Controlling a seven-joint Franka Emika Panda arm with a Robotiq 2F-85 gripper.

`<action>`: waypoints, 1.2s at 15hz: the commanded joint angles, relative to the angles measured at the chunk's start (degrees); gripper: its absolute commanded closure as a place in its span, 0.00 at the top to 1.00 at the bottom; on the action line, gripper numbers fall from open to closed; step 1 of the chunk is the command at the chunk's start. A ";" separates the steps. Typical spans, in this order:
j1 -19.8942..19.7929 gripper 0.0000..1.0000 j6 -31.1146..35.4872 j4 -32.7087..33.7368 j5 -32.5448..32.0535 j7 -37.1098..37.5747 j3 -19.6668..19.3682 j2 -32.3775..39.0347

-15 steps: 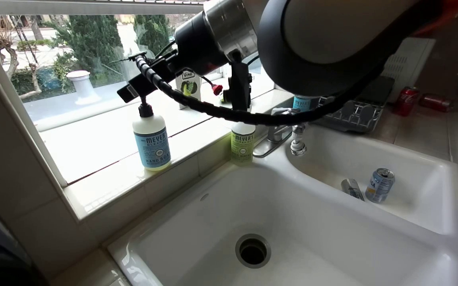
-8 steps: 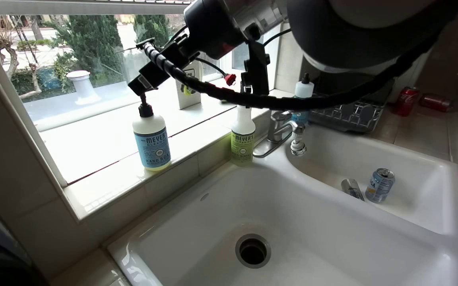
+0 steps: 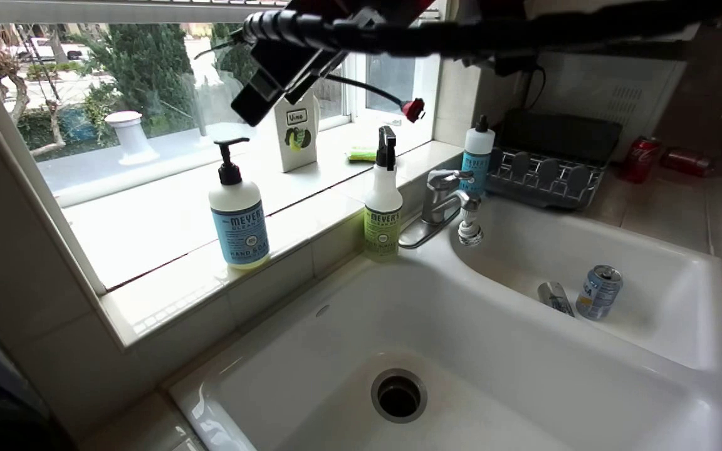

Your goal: Put the white bottle on the window sill in an upright position

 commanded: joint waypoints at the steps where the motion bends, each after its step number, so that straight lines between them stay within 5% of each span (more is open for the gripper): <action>1: 0.91 1.00 -9.22 -3.76 3.93 -0.75 -5.91 -11.46; 5: 2.18 1.00 -20.18 -5.20 3.01 -0.41 -12.09 -19.29; 6: 12.41 1.00 -20.37 -5.82 -4.65 4.39 -20.38 -17.60; 10: 24.63 1.00 -23.29 -7.56 -11.02 7.21 -30.56 -20.65; 13: 28.97 1.00 -21.79 -5.97 -14.73 9.24 -33.83 -18.45; 18: 29.83 1.00 -21.97 -6.83 -15.28 9.81 -34.36 -19.17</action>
